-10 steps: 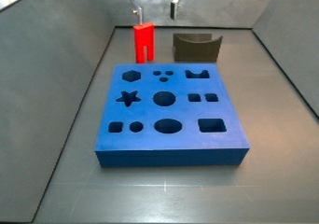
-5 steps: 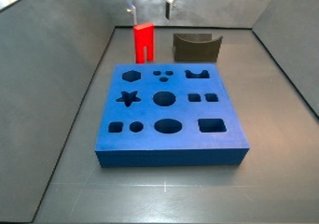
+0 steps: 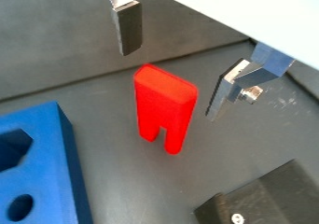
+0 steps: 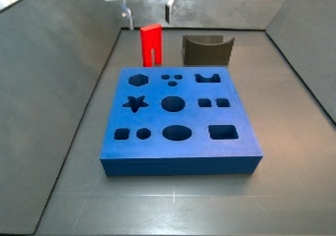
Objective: Pick up the square-circle object. Move up. Move to above the board. Insert the square-circle object.
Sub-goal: Pick up the square-circle object.
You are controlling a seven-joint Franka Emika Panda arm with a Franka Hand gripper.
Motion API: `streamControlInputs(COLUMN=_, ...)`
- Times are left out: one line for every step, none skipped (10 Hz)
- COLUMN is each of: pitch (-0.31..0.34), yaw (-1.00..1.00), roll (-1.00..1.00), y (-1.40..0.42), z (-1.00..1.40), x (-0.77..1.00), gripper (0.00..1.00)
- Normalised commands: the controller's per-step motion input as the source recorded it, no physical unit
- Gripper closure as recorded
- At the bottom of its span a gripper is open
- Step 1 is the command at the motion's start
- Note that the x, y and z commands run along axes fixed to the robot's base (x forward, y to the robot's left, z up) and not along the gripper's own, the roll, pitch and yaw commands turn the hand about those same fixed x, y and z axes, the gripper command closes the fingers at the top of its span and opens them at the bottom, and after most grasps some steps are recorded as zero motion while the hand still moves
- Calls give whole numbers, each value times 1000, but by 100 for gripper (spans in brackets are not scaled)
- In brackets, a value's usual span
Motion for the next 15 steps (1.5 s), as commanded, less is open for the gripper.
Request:
streamControlInputs(pitch=0, yaw=0, roll=0, y=0, z=-23, x=0, gripper=0)
streamControlInputs(pitch=-61, yaw=14, roll=73, y=-100, z=-317, x=0, gripper=0)
streamControlInputs(pitch=-126, yaw=63, roll=83, y=-103, z=-589, x=0, gripper=0)
streamControlInputs(pitch=-131, yaw=106, roll=89, y=-80, z=-634, x=0, gripper=0)
streamControlInputs(pitch=-76, yaw=134, roll=53, y=-11, z=-477, x=40, gripper=0)
streamControlInputs(pitch=-19, yaw=240, roll=7, y=0, z=-331, x=14, gripper=0)
streamControlInputs(pitch=-21, yaw=0, roll=0, y=0, z=0, x=-23, gripper=0)
streamControlInputs(pitch=0, yaw=0, roll=0, y=0, z=0, x=0, gripper=100)
streamControlInputs(pitch=0, yaw=0, roll=7, y=0, z=0, x=0, gripper=100)
streamControlInputs(pitch=0, yaw=0, roll=10, y=0, z=0, x=0, gripper=100)
streamControlInputs(pitch=0, yaw=0, roll=0, y=0, z=0, x=0, gripper=100)
streamControlInputs(pitch=0, yaw=0, roll=0, y=0, z=0, x=0, gripper=100)
streamControlInputs(pitch=0, yaw=0, roll=0, y=0, z=0, x=0, gripper=100)
streamControlInputs(pitch=0, yaw=0, roll=0, y=0, z=0, x=0, gripper=100)
streamControlInputs(pitch=0, yaw=0, roll=0, y=0, z=0, x=0, gripper=100)
